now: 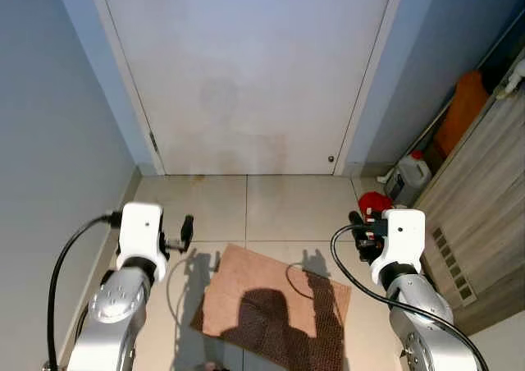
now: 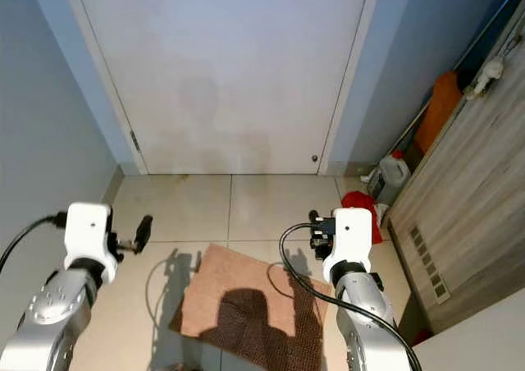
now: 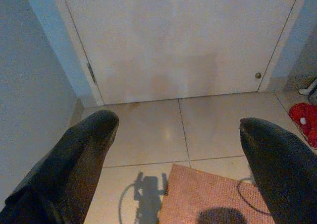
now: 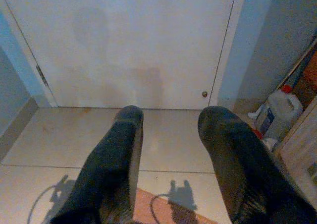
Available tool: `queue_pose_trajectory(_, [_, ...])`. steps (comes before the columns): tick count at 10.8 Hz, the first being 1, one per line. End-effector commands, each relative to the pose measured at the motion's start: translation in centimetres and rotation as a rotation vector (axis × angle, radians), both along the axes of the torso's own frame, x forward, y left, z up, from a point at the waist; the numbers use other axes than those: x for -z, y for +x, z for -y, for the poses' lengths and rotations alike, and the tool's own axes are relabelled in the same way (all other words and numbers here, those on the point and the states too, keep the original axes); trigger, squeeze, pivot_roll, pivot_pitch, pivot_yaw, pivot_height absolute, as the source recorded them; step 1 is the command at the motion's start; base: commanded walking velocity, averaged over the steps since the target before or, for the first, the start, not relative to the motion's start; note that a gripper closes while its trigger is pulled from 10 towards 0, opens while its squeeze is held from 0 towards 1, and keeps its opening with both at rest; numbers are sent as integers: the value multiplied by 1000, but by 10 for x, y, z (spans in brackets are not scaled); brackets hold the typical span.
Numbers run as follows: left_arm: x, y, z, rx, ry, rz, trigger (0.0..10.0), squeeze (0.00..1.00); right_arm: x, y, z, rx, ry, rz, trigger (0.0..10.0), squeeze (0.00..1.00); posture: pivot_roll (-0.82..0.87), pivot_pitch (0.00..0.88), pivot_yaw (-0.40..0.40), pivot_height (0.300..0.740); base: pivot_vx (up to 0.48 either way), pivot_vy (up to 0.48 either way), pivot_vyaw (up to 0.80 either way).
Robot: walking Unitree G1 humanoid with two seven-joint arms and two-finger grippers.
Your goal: Hang keys on a hook
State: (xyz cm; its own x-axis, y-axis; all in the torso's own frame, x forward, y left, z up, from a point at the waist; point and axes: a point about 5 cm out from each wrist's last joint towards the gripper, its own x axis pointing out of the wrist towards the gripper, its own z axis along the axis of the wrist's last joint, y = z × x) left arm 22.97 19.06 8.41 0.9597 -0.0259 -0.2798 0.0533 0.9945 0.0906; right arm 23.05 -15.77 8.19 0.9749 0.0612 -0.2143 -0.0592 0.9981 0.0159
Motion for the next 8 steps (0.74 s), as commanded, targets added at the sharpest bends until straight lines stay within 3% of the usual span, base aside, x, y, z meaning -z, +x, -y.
queue_pose_trajectory(1, [-4,-1,7,25,3,10,10000,1000,-4,-3,1,-12,-12,24,10000,1000,-19,0,6,740,0,0,0])
queue_pose_trajectory(3, [-2,-5,18,55,-7,1,10000,1000,-6,-7,1,-19,-22,38,10000,1000,-49,0,26,740,0,0,0])
queue_pose_trajectory(5, [-2,-7,9,8,2,11,10000,1000,-4,-4,-11,-76,-53,40,10000,1000,-41,0,-8,740,0,0,0])
queue_pose_trajectory(8, [-5,-12,24,49,12,45,10000,1000,-5,-3,-5,-85,-106,48,10000,1000,-25,0,-25,740,0,0,0])
